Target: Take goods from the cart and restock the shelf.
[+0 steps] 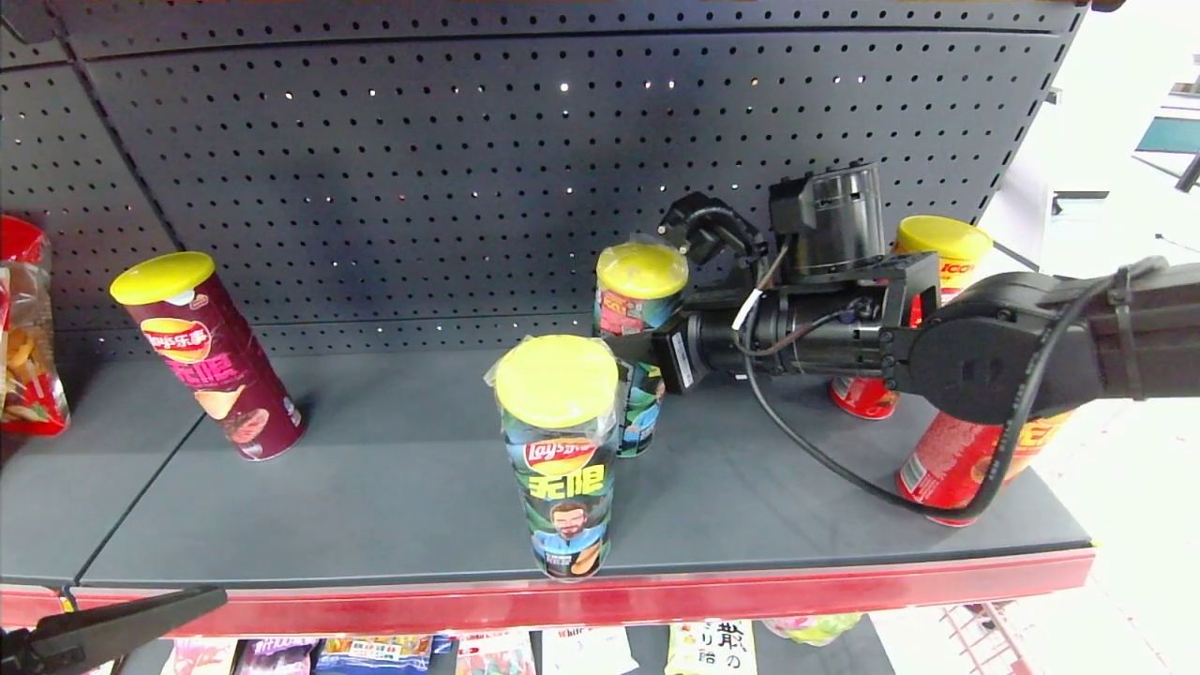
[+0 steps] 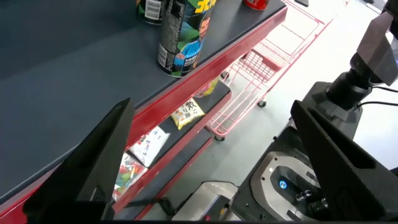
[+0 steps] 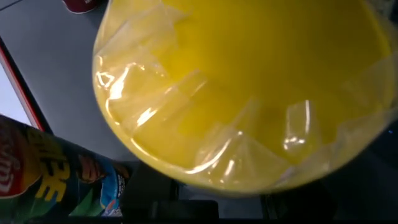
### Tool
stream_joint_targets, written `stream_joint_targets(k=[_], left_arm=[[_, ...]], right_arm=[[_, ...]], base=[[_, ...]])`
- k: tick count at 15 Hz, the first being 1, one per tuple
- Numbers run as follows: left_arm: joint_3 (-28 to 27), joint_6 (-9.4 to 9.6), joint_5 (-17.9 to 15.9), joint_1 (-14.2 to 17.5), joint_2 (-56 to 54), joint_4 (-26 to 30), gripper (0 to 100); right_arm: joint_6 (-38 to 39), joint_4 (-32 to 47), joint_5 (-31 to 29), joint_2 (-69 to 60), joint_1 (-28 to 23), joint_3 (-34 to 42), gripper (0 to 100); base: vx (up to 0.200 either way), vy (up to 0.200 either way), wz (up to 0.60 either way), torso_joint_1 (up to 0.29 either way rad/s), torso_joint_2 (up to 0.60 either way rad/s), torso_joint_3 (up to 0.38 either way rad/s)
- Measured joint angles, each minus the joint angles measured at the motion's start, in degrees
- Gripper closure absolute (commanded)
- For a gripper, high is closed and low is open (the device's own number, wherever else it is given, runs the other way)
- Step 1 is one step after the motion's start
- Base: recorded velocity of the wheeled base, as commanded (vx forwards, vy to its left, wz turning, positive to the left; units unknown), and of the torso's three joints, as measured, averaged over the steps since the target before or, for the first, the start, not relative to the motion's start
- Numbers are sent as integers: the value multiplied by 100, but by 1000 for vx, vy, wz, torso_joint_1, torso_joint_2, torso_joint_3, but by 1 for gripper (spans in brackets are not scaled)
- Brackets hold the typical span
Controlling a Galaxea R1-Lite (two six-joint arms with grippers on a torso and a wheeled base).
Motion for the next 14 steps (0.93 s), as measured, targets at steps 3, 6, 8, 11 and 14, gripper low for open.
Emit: stream_joint_targets(k=[3,6,8,11,14], left_arm=[[-1,0,1,0,-11,2,0],[-11,2,6,0,-24,16,0],[-11,0,4,0,-28,13,0],[-9,0,1,0,-37,16,0],[-12,2,1,0,-37,13,0]], right_arm=[[0,28,-7,123,2,-179,100],[-29,55,-85,267,18,-468,100],[-54,57,-117,325,29,-524,100],[-202,46,-200,391,40,-545,100],[-194,39,-213,424,79,-579,100]], base=[[0,0,0,0,0,0],[0,0,0,0,0,0],[0,0,0,0,0,0],[0,0,0,0,0,0],[0,0,0,0,0,0]])
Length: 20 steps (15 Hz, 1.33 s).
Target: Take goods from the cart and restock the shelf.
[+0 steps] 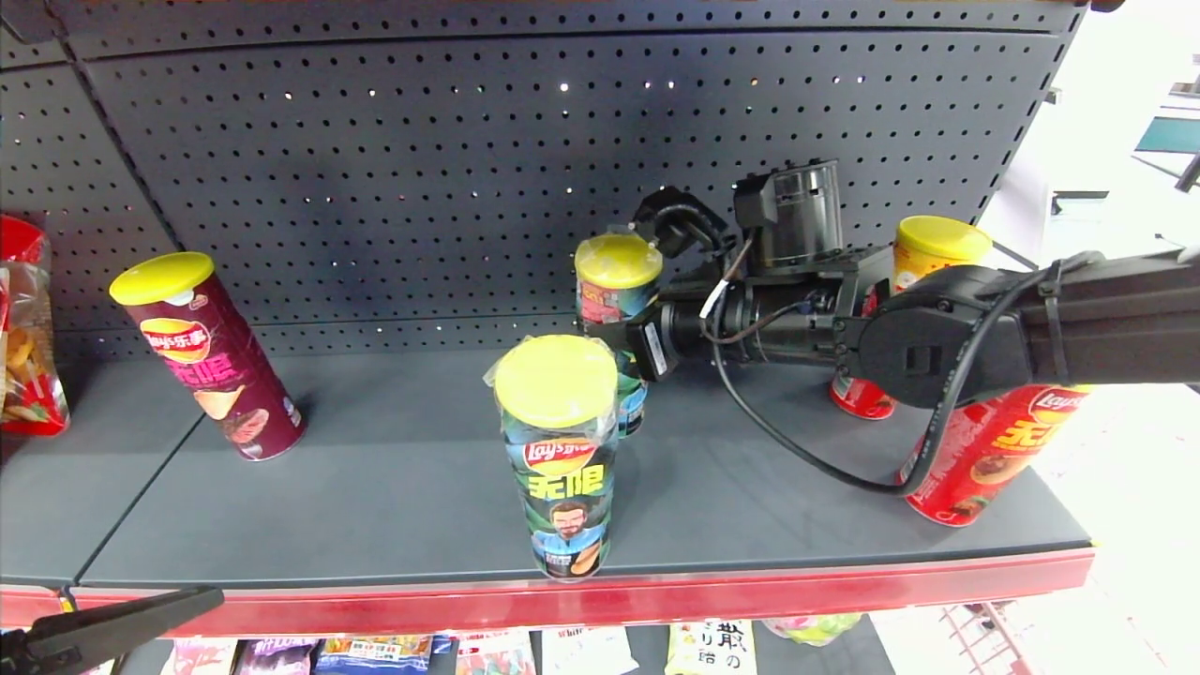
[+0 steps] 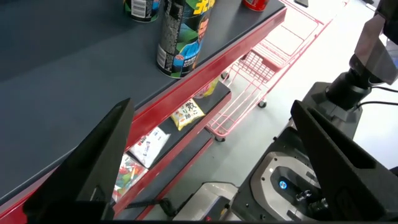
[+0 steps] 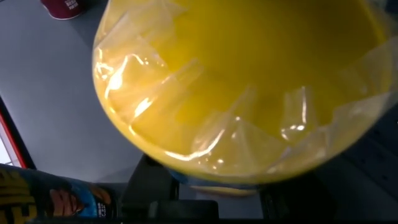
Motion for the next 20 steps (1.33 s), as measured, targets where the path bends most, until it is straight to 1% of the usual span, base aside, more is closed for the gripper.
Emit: stream_joint_targets(k=[7,8,12,15,17,20], left_arm=[[-11,0,0,0,-2,-4,0],[-13,0,0,0,-7,-2,0],[-5,0,0,0,-18,-2,0],[-5,0,0,-2,0,-2,0],[-5,0,-1,-7,26,0,0],[-13,4,49,-5,139,-17,0]], right_arm=[[17,0,-95,35,105,-38,100],[17,-15,-96,38,111,-24,0],[46,-23,-123,11,135,69,0],[219,-20,-383,-166,166,224,0],[397,-17,-536,-394,196,439,0],[449,7,-708,-874,206,905,0]], base=[[0,0,0,0,0,0],[0,0,0,0,0,0],[0,0,0,0,0,0],[0,0,0,0,0,0],[0,0,0,0,0,0],[0,0,0,0,0,0]])
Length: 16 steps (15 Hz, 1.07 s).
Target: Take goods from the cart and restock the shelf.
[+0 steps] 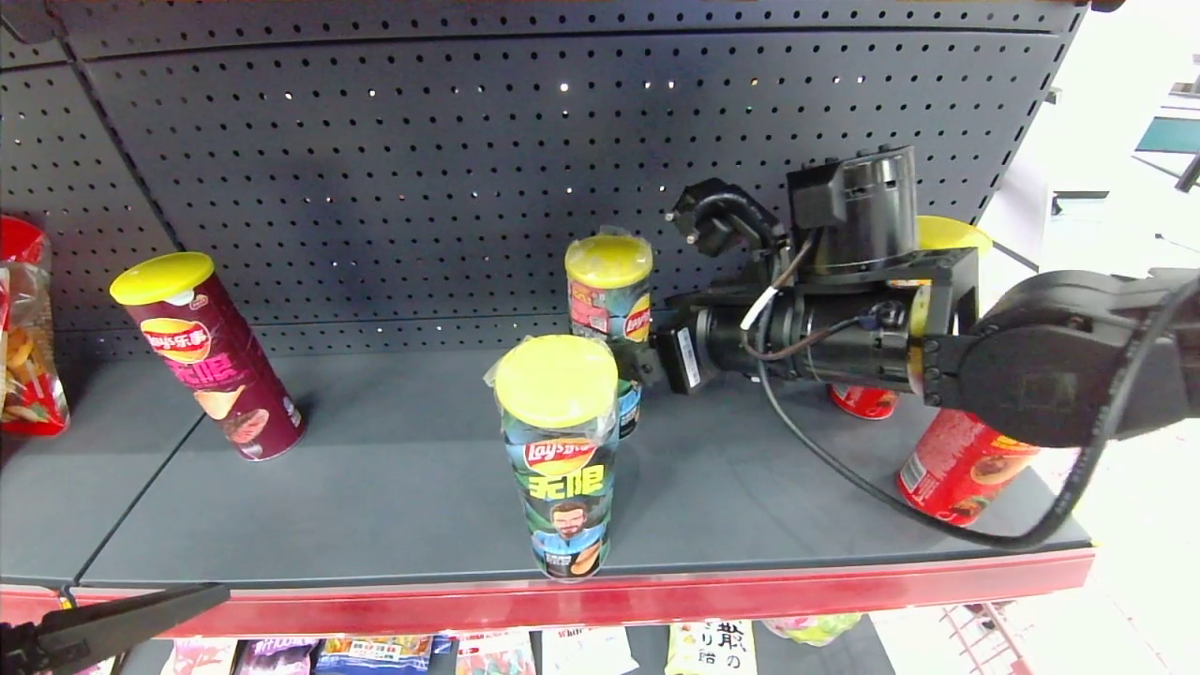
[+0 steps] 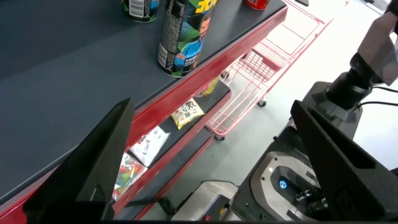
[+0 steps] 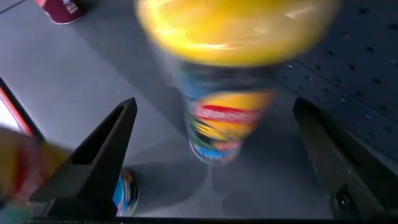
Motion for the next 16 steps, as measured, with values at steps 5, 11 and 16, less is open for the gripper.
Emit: stream_joint_targets(k=[5,11,16], left_arm=[[-50,11,213,0,234,-21,0],[-138,55,818,-4,664,-27,0],[-245,460,950,-11,1193,-32,0]], right_arm=[[46,-44,-277,-772,-115,628,0],[138,-49,-385,-1816,-178,1293,0],[235,-60,-347,-3235,-156,2107,0]], base=[[0,0,0,0,0,0],[0,0,0,0,0,0],[0,0,0,0,0,0]])
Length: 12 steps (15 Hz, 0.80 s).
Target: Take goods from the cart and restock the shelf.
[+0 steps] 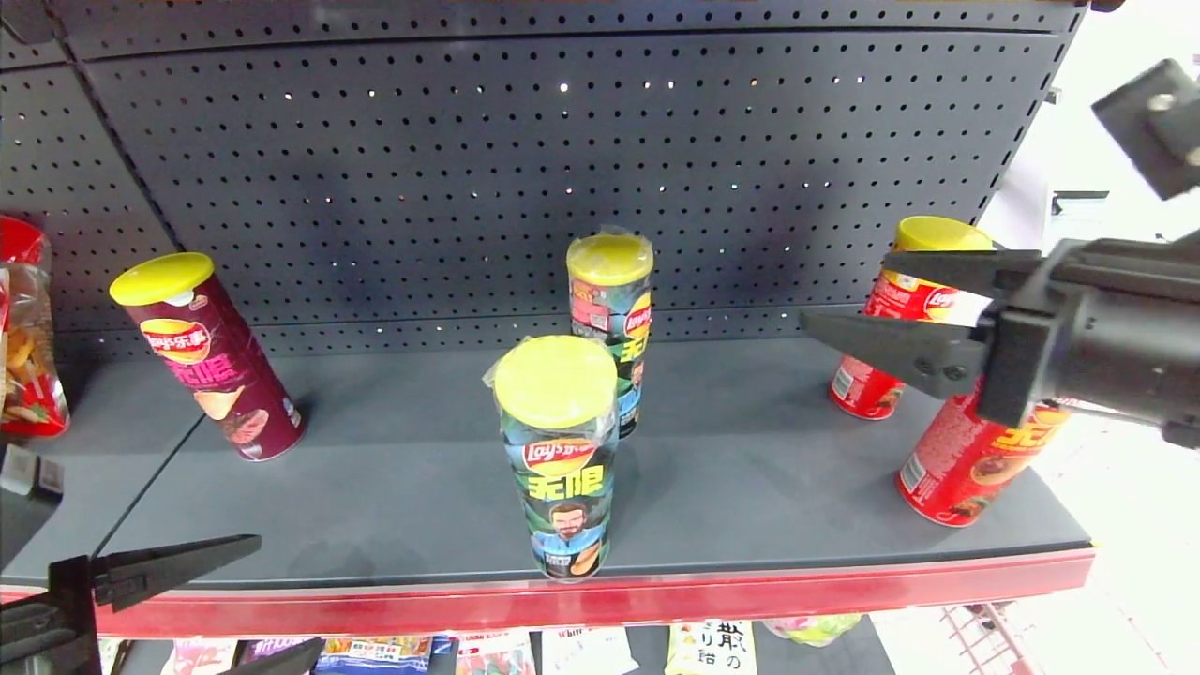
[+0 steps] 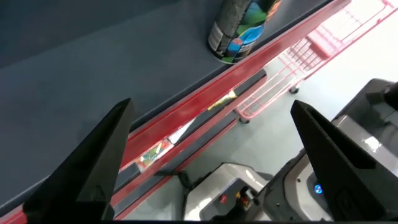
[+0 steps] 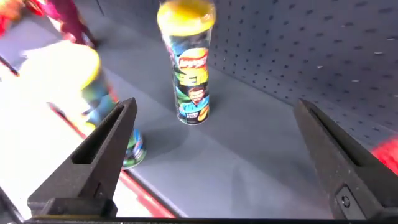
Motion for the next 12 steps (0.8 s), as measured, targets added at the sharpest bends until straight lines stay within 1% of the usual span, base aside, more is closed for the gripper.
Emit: stream_joint_targets(k=[3,4,6,7,9,11,12], left_arm=[[-22,284,149,-2,390,2,0],[-50,356,217,-6,553,0,0],[-140,519,296,-30,907,-6,0],[-177,563,358,-80,1085,-9,0],[-271,583,542,-265,1435,-9,0],[-385,583,674,-456,1794,-105,0],[-430,578,739,-551,1992,-272,0]], right_arm=[[20,33,-76,-924,-44,564,0],[22,40,-148,-1280,-144,769,0],[26,73,-262,-1982,-579,1163,0],[30,96,-284,-2282,-858,1331,0],[44,128,-295,-2809,-1304,1723,0],[50,165,-299,-3190,-1560,2018,0],[72,187,-304,-3322,-1632,2081,0]], base=[[0,0,0,0,0,0],[0,0,0,0,0,0],[0,0,0,0,0,0],[0,0,0,0,0,0],[0,0,0,0,0,0],[0,0,0,0,0,0],[0,0,0,0,0,0]])
